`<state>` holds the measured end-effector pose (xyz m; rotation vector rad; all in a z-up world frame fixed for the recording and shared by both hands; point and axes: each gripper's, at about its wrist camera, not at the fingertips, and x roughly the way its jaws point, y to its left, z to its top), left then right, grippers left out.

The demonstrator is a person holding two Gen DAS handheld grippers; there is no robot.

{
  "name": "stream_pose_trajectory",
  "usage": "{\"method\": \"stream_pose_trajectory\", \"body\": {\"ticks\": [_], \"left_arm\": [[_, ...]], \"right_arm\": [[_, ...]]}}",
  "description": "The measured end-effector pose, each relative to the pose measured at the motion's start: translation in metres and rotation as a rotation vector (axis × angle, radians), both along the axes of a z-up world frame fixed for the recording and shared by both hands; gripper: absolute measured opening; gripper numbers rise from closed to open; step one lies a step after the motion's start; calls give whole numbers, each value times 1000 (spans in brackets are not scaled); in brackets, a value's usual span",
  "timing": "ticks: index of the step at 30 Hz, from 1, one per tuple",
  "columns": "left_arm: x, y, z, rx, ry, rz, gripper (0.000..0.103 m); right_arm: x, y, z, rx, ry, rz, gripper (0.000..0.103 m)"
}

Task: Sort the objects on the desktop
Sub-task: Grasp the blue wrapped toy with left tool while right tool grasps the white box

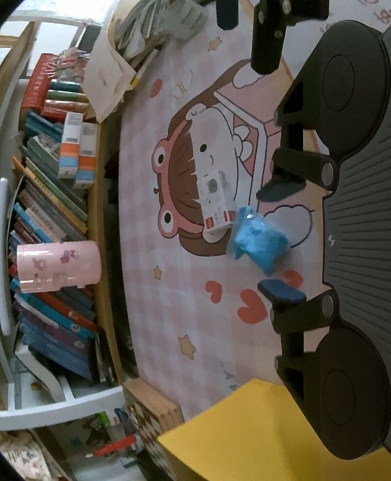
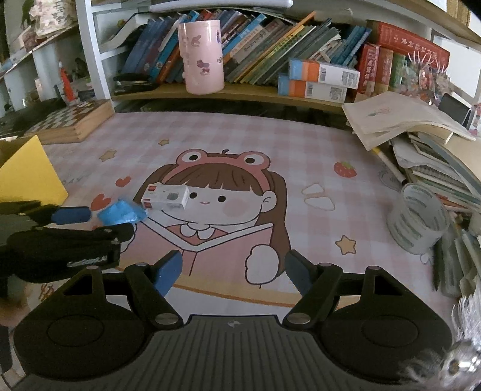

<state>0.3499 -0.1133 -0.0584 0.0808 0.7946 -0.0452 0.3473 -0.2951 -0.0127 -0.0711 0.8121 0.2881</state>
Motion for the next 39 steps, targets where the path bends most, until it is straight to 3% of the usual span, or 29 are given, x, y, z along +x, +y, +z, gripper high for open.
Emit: {"method": "stream_pose_trajectory", "body": {"ticks": [2,9,17,23,31,35,39], "left_arm": [[4,-1,-4,21,-5,-9,42],[6,4,-6,15,-7,-22,30],[-28,30,31,-68,-63,65,28],[-68,53,55,-160,-89,163,28],[-101,55,69,-193,-93,203,28],[-110,58,72,-195,-103,216,28],[-118,61,77,-189,-123,219,28]], "right_arm": [[3,0,-1,2,4,5,73],[12,2,-6,-2,10,20,73],[32,27,-16,28,-10,80,73],[46,62,-26,23,-98,159,70],[64,96,-44,27,-105,172,69],[70,100,-51,29,-92,141,56],[71,99,-52,40,-87,133,52]]}}
